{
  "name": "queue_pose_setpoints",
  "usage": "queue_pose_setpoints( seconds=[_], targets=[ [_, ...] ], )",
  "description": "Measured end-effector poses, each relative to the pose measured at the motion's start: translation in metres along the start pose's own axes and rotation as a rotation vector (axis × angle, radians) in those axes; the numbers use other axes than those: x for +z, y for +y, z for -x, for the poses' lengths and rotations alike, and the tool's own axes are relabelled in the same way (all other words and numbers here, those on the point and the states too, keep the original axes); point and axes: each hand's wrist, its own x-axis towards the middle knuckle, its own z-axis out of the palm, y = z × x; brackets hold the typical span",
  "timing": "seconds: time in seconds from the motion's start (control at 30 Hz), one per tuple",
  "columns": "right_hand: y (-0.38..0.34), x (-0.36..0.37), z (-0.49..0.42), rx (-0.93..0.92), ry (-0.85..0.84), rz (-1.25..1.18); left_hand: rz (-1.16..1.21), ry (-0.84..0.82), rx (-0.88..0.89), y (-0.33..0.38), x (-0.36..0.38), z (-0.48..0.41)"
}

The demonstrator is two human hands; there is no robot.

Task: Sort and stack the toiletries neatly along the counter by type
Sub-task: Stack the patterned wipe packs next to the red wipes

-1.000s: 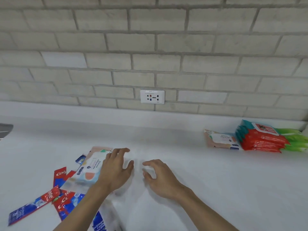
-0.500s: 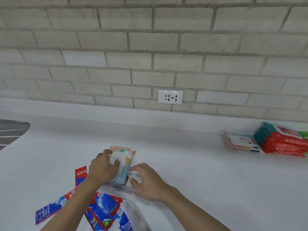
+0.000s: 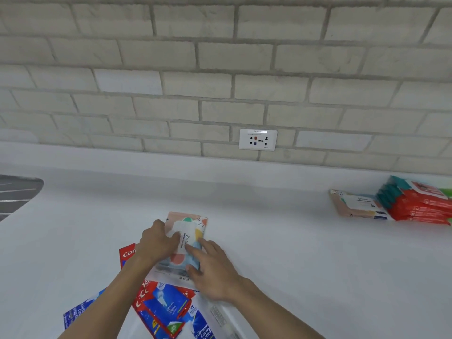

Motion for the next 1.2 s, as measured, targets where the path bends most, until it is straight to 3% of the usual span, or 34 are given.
queue_pose_setpoints(
  seconds=[0.37,0.73,0.97,1.2],
  targets=[
    [0.011,-0.001,0.008,0.002,0.008,-0.017,0.272,-0.062,-0.027,0.019,-0.006,-0.001],
    [0.011,-0.011,0.022,0.028,0.042,-0.137,0.319,-0.095,0.075,0.036,0.006,0.009],
    [0.007,-0.023,0.032,0.166,0.13,-0.527,0.398,0.023,0.148,0.054,0.009,0.03],
    [0.024,-0.056,0.044,0.427,0.298,-1.036,0.748,0.04,0.106,0.087,0.018,0.051]
  ],
)
